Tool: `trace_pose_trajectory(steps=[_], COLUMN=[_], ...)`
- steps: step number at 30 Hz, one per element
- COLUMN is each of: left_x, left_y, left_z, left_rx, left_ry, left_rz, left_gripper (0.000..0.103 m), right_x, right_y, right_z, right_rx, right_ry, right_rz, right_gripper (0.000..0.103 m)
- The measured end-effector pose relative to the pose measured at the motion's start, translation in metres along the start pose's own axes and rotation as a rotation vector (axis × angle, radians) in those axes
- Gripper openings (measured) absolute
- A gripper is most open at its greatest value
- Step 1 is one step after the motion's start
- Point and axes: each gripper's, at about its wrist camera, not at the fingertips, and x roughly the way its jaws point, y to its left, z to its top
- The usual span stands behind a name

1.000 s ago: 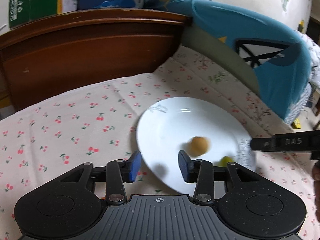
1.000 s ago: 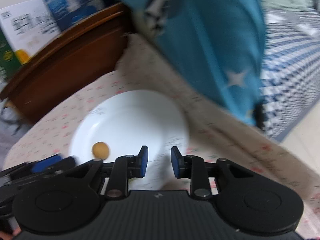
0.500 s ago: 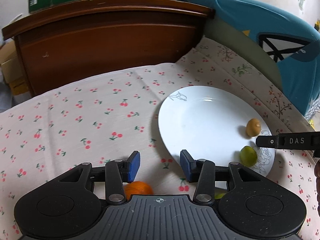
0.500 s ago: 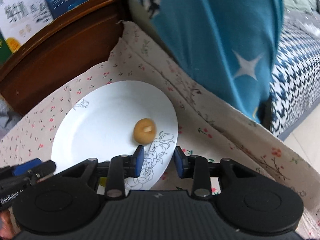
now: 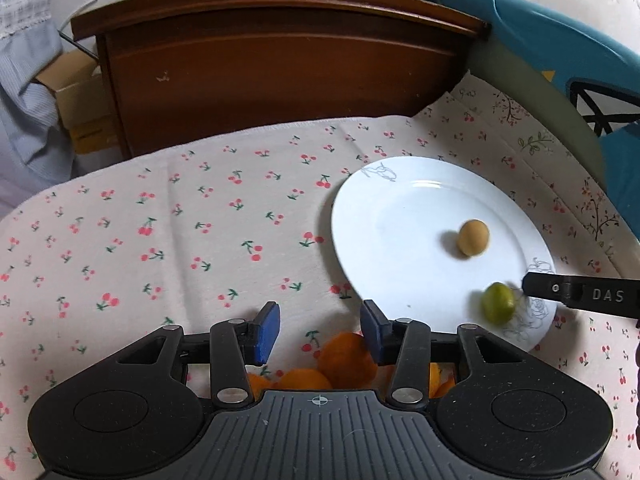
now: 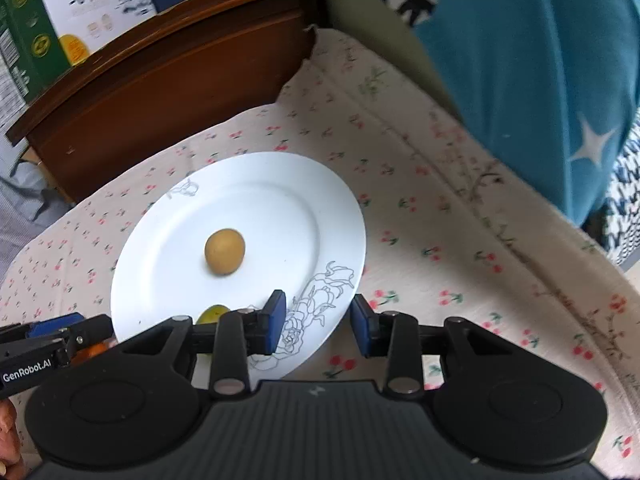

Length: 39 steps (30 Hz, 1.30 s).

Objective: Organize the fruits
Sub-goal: 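Withdraw both tools from the plate back toward the fruit cluster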

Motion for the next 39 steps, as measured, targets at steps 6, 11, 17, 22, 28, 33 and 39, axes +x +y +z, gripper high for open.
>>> trace_pose_trajectory(steps=[6,11,17,22,28,33,39], left_x=[-0.015,-0.029,-0.055,-0.075,-0.098,-0.109,-0.119], left_y=[0.007,0.014,0.016,0.013,0.010,0.009,0.005], left_z=[-0.004,-0.008,-0.015,-0.021,-0.034,-0.048,-0.065], left_rx=[-0.013,-0.040,-0.054,-0.045,-0.016,-0.005,0.014], left_ry=[-0.008,-0.021,-0.051,-0.067,-0.078,-0.067,-0.047], left_rz=[0.008,0.017,-0.015,-0.029,-0.016,-0.003,0.002], left_gripper=[0.044,0.043,0.044,0.053,0.056,0.058,0.059], right_x=[0.000,-0.001,-0.018,-0.045,-0.077,-0.095,-0.107], right_y=[0.013,0.019,0.027,0.035,0.041,0.046,0.048], right_z=[-0.004,-0.006,-0.010,-0.016,-0.036,-0.058,-0.078], right_rx=[-0.018,-0.012,-0.027,-0.049,-0.045,-0.065,-0.073], right_ry=[0.015,0.024,0.011,-0.019,-0.034,-0.028,-0.010], right_rz=[0.037,0.050,0.040,0.080,0.134,0.154,0.181], right_gripper=[0.036,0.036,0.038,0.038,0.038,0.038,0.038])
